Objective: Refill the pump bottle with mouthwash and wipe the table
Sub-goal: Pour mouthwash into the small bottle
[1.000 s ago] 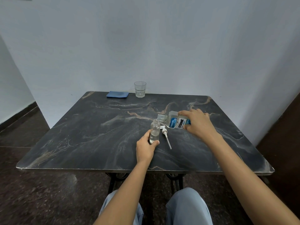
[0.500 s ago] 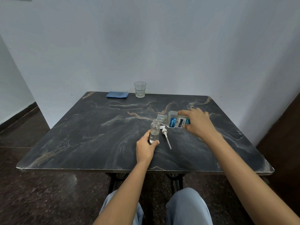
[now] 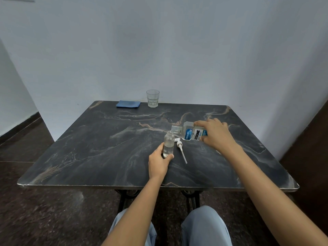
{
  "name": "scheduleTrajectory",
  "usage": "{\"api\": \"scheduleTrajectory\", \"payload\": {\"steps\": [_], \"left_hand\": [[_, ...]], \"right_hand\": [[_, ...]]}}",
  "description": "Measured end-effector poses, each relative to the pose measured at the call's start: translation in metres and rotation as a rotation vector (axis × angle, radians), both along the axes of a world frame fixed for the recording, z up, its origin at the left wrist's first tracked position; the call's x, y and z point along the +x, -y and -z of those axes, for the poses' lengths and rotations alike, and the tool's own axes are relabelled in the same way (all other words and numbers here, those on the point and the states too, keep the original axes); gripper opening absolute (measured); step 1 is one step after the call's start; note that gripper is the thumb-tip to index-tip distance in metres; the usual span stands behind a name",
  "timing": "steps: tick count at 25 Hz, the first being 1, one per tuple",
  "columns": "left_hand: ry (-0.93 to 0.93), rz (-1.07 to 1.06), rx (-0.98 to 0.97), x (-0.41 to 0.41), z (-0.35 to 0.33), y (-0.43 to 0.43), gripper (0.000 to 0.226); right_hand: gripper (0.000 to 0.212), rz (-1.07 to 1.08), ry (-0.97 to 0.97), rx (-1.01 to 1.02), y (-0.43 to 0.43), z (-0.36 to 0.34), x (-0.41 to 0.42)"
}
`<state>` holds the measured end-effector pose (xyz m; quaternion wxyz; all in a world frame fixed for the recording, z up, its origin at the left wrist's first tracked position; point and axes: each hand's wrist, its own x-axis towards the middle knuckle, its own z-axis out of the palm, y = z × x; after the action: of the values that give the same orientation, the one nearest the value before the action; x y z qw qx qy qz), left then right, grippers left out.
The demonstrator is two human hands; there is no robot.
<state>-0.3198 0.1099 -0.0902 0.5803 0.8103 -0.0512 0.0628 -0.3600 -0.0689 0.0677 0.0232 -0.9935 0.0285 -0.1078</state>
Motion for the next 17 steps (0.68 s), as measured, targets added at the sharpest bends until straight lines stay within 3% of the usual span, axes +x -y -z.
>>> {"api": "scheduleTrajectory", "payload": {"steps": [17], "left_hand": [[-0.008,0.003,-0.014,-0.0031,-0.0057,0.0005,0.051]], "right_hand": [[0.053,0.003,-0.008,-0.008,-0.0019,-0.0026,-0.0014]]}}
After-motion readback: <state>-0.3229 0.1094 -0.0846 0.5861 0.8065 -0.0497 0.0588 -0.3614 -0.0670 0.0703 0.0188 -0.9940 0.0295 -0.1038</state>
